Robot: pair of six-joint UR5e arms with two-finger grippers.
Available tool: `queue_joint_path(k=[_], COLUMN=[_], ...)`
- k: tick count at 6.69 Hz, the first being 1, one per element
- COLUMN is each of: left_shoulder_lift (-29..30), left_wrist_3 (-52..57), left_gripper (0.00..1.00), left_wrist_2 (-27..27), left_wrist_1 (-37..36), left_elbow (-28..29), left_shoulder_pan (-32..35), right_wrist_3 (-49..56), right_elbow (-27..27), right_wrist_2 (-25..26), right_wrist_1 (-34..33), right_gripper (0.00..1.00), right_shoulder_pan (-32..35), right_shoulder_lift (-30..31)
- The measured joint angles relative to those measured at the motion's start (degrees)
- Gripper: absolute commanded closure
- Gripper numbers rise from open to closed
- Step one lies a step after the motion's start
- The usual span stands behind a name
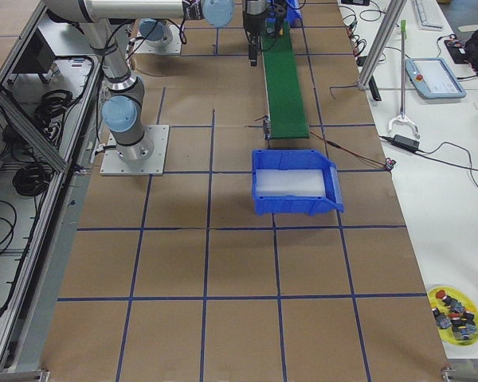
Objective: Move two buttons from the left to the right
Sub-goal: 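Lower the yellow button onto the green belt and open the left gripper, then move the left gripper back over the bin to the red-capped button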
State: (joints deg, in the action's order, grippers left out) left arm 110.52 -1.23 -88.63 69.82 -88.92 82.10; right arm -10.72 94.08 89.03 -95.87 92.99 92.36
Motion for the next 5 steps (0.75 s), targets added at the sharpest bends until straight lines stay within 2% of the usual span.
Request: queue_joint_path(k=[2, 3, 5], left_shoulder_lift=[-3.20, -4.26, -4.63], left_wrist_3=[-0.05, 0.16, 1.89], left_gripper=[0.00, 0.00, 0.00], left_wrist_2=[-0.18, -0.31, -0.66], left_wrist_1=[12.45, 16.08, 16.77], left_elbow=[7.20, 8.97, 9.71], left_shoulder_pan=[0.28, 0.21, -0.87], right_wrist_3=[0.00, -0.02, -0.02], right_elbow=[-0.14, -0.16, -0.27], right_wrist_2=[0.00, 0.00, 0.08], right_wrist_1=[0.06, 0.07, 0.01], right_gripper=[0.00, 0.00, 0.00], right_shoulder_pan=[0.00, 0.00, 0.00], right_shoulder_lift=[0.22, 0.33, 0.43])
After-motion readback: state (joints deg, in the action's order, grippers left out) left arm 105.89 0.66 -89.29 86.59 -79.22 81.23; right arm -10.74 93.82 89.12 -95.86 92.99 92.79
